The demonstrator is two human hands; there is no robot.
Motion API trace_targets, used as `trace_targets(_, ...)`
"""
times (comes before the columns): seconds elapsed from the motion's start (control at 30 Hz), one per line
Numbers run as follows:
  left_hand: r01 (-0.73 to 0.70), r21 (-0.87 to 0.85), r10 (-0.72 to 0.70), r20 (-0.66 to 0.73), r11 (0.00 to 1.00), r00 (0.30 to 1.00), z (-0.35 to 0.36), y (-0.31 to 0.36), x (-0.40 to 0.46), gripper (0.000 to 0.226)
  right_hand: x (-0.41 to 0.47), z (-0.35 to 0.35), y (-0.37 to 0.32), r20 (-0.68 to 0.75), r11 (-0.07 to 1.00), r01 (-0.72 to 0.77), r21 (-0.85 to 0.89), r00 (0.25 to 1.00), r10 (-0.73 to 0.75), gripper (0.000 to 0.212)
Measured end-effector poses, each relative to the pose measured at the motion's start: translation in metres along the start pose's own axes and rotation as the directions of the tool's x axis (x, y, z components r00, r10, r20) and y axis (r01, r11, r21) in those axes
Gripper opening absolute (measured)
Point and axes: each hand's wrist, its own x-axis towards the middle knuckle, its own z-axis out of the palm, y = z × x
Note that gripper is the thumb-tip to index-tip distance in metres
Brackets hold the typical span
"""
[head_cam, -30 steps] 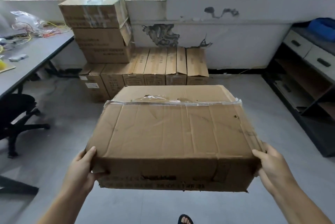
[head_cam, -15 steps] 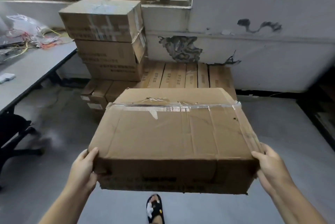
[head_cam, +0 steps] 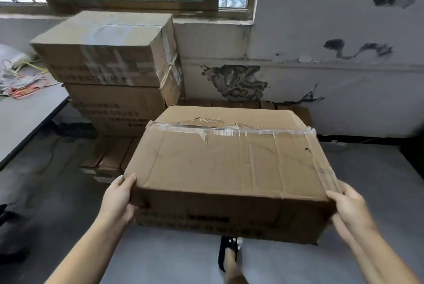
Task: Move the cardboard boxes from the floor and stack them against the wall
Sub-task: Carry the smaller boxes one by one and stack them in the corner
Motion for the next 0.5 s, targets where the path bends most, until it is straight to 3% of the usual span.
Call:
trace_targets(0.3,0.075,0.022,-0.075,-0.033,0.997,0.997,0.137,0.029,0.188,0.019,0.215,0.106,-0.055,-0.034,0.998,-0.047,-0.052,0.998,0.046,0.039)
trace_targets(0.5,0.103,0.056,-0.101,-0.049,0.993,0.994,0.187,0.033,0.307,0.018,0.325,0.178,-0.045,-0.048,0.982,-0.096,-0.161,0.995,0.089,0.04)
